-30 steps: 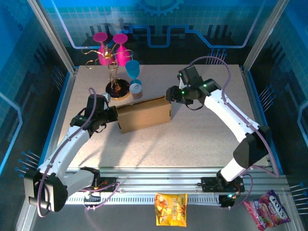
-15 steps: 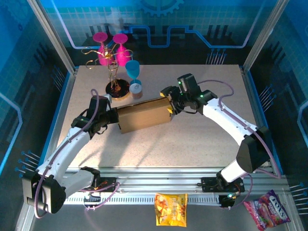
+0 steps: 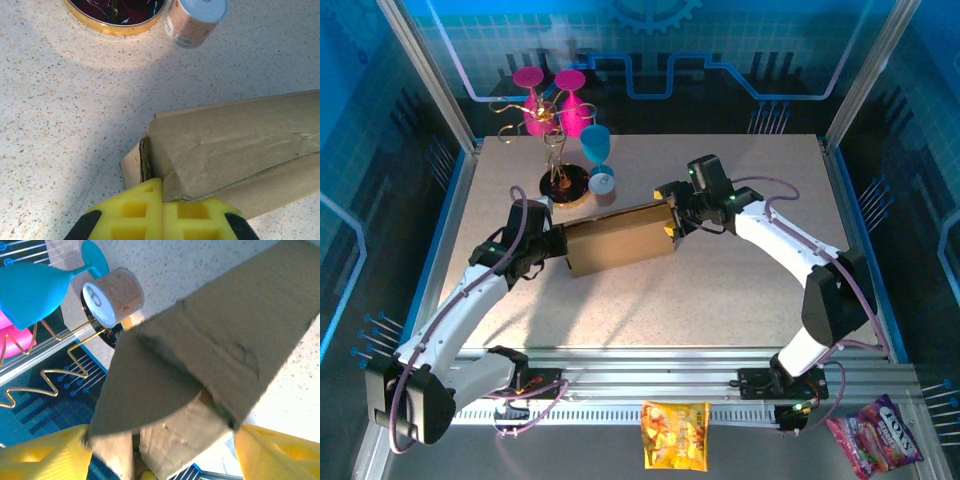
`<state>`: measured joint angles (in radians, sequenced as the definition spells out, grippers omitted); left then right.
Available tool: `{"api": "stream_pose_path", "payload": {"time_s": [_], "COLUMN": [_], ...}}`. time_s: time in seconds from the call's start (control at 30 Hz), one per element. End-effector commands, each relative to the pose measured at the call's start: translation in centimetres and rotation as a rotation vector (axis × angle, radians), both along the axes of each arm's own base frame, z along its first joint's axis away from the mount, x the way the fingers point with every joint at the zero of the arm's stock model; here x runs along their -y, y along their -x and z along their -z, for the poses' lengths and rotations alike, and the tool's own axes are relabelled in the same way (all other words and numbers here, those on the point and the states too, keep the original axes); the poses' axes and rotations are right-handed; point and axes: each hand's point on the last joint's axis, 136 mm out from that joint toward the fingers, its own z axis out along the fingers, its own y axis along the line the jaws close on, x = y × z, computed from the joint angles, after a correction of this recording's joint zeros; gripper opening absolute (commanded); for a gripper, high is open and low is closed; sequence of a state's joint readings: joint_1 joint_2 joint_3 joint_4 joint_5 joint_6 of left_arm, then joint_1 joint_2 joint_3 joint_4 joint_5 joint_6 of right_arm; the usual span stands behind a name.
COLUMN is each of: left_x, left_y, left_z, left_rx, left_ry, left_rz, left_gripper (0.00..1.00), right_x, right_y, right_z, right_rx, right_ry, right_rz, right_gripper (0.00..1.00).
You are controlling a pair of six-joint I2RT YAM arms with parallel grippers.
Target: Fold the paper box
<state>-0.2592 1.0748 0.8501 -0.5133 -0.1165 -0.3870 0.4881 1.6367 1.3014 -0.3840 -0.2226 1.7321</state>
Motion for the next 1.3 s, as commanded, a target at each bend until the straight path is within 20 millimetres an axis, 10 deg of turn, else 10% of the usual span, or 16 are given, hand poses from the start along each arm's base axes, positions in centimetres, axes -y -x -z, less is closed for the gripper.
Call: {"api": "stream_pose_path", "payload": {"time_s": [0.0,0.77,1.27], "left_x": [-0.4,3.7,-0.3], "left_y": [3.7,4.5,0.6], "left_z": [4.0,-4.8,-3.3], "left_rx": [-0.205,-0.156,-0.217], "left_ry": [-0.043,0.546,1.013], "left_rz": [0.011,-0.144,-0.611], "left_gripper": [0.0,0.54,0.56], "right_x": [0.4,0.0,-0.2], "right_y": [-0.9,-1.8,-1.8], "right_z": [1.5,4.1,4.3], "right_rx": [-0.014,-0.037,-0.035], "right_ry": [0.002,0.015,0.006], "right_rz": [0.005,0.007,-0.001], "right_gripper": [0.72,0.56,0.56]}}
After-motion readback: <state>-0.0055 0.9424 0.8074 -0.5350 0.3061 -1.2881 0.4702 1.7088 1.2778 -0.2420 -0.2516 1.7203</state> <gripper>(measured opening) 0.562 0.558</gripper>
